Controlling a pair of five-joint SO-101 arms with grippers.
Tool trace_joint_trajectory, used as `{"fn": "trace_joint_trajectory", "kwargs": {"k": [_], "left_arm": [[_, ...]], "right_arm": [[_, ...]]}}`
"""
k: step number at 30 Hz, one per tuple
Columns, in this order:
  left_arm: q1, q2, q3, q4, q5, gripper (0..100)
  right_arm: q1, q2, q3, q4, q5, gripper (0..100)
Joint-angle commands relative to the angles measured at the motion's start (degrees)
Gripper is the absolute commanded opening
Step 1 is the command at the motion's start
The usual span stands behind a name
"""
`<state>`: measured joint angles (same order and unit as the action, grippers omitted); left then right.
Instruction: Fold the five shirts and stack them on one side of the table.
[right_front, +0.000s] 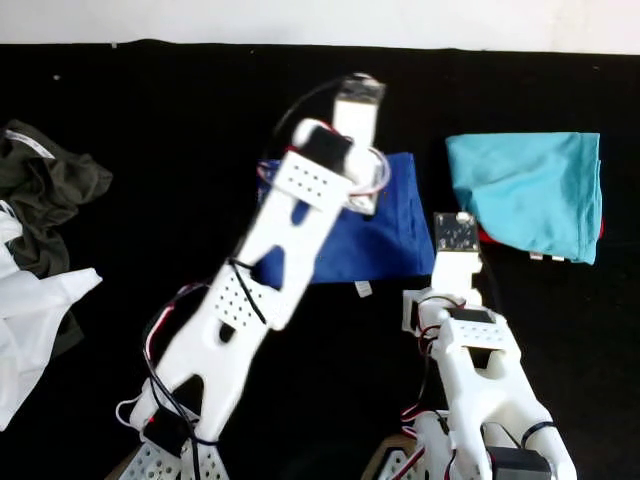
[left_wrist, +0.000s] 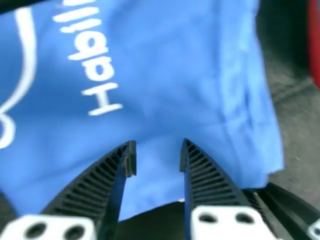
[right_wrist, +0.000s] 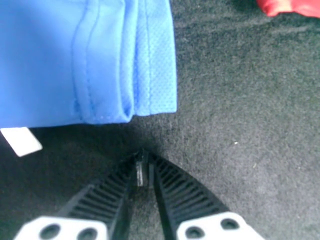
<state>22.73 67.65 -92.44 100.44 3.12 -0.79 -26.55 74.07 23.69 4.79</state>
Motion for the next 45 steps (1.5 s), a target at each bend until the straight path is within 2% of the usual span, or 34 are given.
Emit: {"fn": "trace_joint_trajectory", "kwargs": {"k": [1,8,11,15,22,26,30,35,37,42,45], "left_arm": [[-0.8,-2.5,-1.6,0.7,0.4,15],[-1.1,7.3,-3.0,-6.5,0.4,15],[-1.5,5.4,-3.1,-6.3,0.5,15],[-1.4,-0.2,-3.1,-1.1,0.5,15],[-5.6,-5.8,-1.5,1.4,0.6,15],[-7.6,-12.1,5.9,1.5,0.7,15],[-8.3,-20.9,21.0,1.3,0.6,11],[-8.3,-28.4,37.2,0.9,0.4,10],[-9.0,-29.0,42.4,-2.6,0.4,10],[-10.7,-29.3,52.2,-9.1,0.4,10],[-10.9,-29.4,55.6,-11.2,0.4,10]], "right_arm": [[1.3,0.0,-0.3,-1.7,-0.4,0.6],[1.3,0.0,-0.3,-1.7,-0.4,0.6],[1.3,-0.5,-0.2,-1.4,-0.4,0.6],[1.2,-0.7,-2.2,3.2,-0.4,0.6],[1.4,-4.4,-17.6,17.7,0.1,0.9],[1.5,-2.1,-29.3,21.1,0.9,1.0],[0.8,6.8,-44.5,25.7,2.2,1.0],[-1.9,23.7,-64.2,31.1,2.2,1.0],[-3.3,30.9,-72.0,32.0,2.2,1.5],[-6.9,48.4,-91.0,38.0,2.1,13.7],[-7.5,57.5,-102.1,40.7,2.1,14.1]]}}
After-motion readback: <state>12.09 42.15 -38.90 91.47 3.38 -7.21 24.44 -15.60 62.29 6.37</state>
